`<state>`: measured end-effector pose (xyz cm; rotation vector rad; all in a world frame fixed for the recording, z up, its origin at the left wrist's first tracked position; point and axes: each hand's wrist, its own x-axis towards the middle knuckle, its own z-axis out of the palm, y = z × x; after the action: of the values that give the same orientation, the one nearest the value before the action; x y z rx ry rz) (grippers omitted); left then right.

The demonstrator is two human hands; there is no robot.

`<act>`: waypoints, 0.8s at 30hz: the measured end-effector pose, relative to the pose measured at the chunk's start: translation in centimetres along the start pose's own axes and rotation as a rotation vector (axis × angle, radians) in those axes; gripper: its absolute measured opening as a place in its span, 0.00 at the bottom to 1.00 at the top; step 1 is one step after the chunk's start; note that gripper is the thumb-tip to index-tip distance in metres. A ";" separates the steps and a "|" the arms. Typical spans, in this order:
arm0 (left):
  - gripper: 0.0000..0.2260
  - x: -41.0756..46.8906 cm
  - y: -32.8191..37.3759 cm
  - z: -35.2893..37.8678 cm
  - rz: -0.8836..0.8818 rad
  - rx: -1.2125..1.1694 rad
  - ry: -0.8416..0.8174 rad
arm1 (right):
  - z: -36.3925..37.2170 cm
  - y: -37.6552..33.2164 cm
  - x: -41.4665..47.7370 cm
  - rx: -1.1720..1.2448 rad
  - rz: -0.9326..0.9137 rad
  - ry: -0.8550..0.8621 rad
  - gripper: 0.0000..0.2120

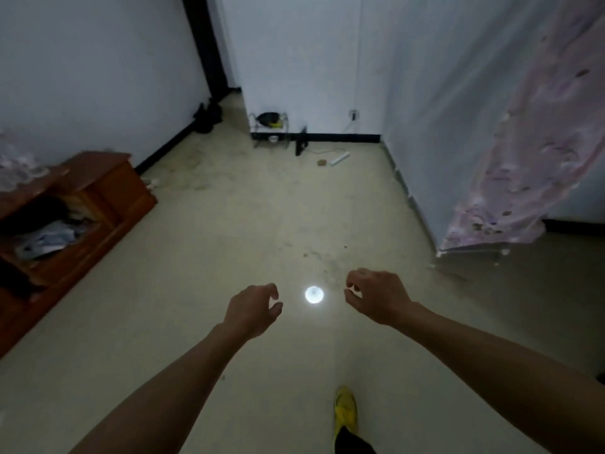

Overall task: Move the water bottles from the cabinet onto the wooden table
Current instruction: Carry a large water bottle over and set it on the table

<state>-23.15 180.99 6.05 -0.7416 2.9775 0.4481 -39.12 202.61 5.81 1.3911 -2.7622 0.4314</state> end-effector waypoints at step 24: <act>0.11 16.7 -43.1 -12.8 -0.818 -0.086 0.145 | 17.9 -33.3 53.9 0.141 -0.776 -0.234 0.11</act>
<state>-17.52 133.36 4.94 -1.9205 2.4465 0.4628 -43.37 136.92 4.01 2.4949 -2.0878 0.4379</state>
